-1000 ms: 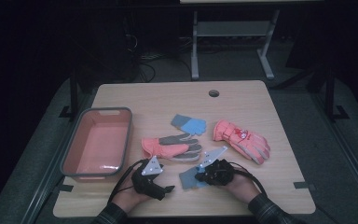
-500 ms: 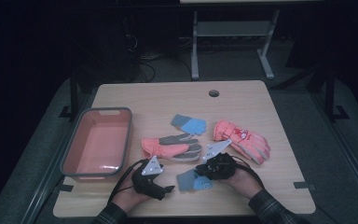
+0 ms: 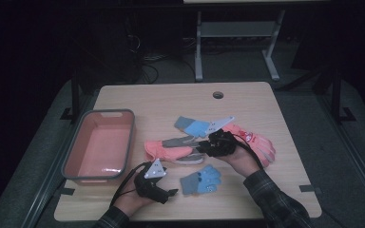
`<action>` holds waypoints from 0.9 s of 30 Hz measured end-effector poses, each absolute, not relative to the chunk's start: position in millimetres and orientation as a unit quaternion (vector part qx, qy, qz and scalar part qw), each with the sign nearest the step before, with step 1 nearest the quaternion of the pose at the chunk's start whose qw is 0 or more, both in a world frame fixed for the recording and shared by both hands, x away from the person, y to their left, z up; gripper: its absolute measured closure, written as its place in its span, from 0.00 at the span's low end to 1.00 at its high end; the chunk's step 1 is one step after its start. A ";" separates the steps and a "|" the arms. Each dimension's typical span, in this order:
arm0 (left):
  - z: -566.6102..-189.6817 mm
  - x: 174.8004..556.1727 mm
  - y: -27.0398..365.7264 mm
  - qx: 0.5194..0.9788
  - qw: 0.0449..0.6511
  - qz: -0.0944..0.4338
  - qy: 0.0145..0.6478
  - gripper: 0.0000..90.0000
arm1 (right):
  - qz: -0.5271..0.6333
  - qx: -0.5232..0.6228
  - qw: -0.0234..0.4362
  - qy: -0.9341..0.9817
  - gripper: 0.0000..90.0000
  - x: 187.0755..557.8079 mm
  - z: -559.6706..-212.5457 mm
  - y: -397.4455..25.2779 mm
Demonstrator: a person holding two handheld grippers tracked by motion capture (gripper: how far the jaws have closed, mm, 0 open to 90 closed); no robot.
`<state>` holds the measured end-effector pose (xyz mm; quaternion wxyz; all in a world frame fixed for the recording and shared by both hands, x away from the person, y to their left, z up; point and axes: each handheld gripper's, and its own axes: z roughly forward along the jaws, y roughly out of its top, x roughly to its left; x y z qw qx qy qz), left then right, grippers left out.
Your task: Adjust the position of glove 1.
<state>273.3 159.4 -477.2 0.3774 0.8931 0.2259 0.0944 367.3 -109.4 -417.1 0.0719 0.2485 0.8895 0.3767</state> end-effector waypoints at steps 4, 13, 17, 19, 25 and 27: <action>-477.5 273.2 159.2 0.892 0.380 0.094 0.225 0.13 | 0.382 0.263 0.082 0.882 0.81 387.6 -414.6 -106.7; -477.2 272.6 159.1 0.893 0.379 0.092 0.226 0.13 | 0.356 0.301 0.089 0.880 0.82 435.2 -409.2 -96.0; -477.1 272.6 159.0 0.893 0.379 0.092 0.226 0.13 | 0.332 0.314 0.088 0.885 0.81 454.3 -418.1 -89.5; -477.2 272.8 159.1 0.893 0.379 0.092 0.226 0.13 | 0.323 0.316 0.096 0.887 0.81 461.0 -422.3 -86.3; -477.4 271.8 158.4 0.891 0.382 0.090 0.227 0.13 | 0.283 0.325 0.091 0.898 0.81 482.2 -431.6 -76.2; -477.4 271.9 158.4 0.892 0.382 0.091 0.226 0.13 | 0.270 0.318 0.097 0.903 0.81 487.1 -435.0 -72.2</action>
